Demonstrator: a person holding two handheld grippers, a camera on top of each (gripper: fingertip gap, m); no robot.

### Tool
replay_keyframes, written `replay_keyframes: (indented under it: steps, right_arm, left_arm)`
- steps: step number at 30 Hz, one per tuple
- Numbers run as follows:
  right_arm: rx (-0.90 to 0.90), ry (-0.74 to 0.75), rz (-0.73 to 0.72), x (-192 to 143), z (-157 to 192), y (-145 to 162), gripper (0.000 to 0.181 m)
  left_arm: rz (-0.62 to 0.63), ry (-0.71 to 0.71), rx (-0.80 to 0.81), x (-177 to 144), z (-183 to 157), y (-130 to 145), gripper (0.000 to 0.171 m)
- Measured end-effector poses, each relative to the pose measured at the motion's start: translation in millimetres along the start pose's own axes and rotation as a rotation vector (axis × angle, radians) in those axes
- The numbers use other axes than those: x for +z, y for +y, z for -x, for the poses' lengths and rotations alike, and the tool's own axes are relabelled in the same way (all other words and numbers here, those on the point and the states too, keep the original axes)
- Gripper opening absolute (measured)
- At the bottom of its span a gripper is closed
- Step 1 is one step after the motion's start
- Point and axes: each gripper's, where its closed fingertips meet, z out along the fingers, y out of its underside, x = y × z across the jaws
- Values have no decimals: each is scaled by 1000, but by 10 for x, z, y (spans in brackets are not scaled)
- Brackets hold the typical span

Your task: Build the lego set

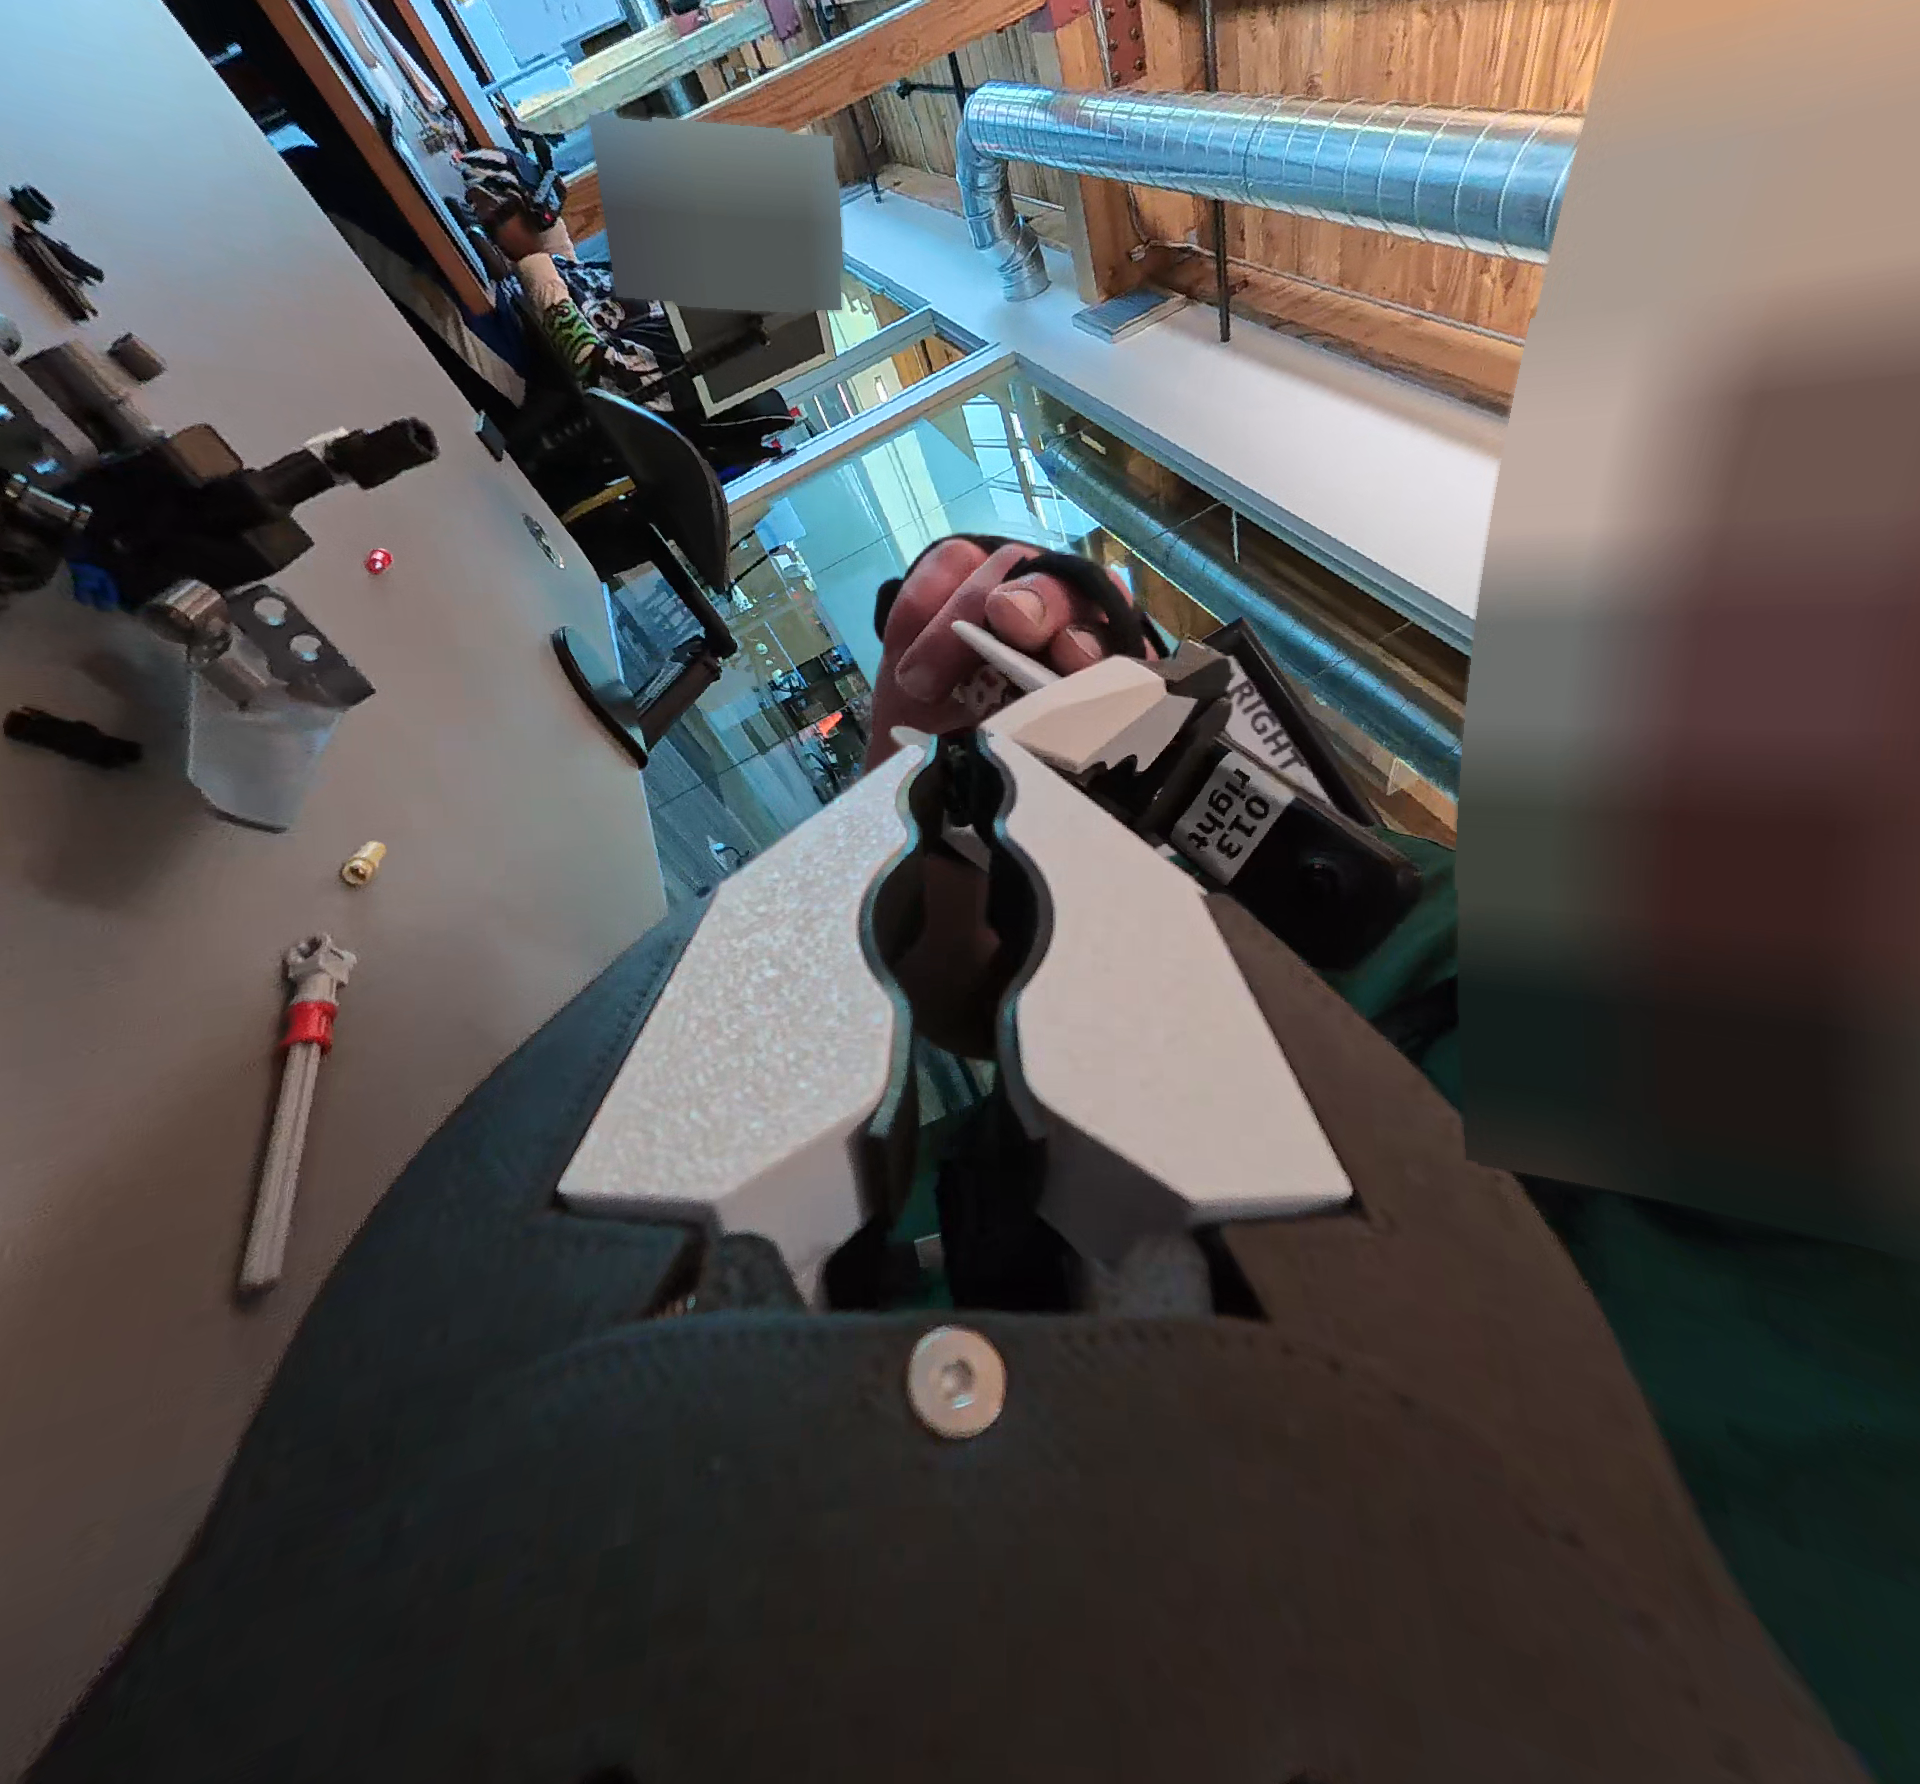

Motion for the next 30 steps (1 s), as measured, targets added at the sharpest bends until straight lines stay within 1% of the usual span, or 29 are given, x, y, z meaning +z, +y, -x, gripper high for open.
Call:
replay_keyframes:
  steps: [1, 4, 8, 11, 14, 19, 21, 24, 27, 30]
  right_arm:
    - [-27, -1, 7, -11, 2, -5, 14]
    - [-139, 0, 37, -27, 22, -8, 15]
    - [-218, 5, 56, -37, 14, 11, 12]
    - [-219, 4, 54, -38, 23, 15, 11]
    - [-163, -9, 46, -37, 27, 25, 9]
    - [21, -50, -9, -48, 3, 44, 8]
    - [120, -56, -38, -58, -37, 62, 8]
    - [313, -87, -95, -73, -96, 116, 8]
    - [530, -158, -150, -83, -110, 169, 8]
    - [751, -265, -240, -113, -104, 151, 8]
  left_arm:
    - [1, 9, -8, 6, -13, 7, 1]
    - [19, 14, -21, 38, -21, 37, 2]
    - [27, 16, -39, 58, -16, 38, 2]
    - [30, 14, -47, 60, -7, 39, 2]
    - [21, 11, -39, 67, -10, 28, 2]
    - [-12, -17, -10, 82, 10, -21, 3]
    - [-29, -40, 16, 73, 28, -56, 9]
    - [-60, -116, 97, 11, 83, -130, 17]
    - [-60, -224, 251, -58, 116, -151, 20]
    - [24, -375, 469, -70, 182, -73, 22]
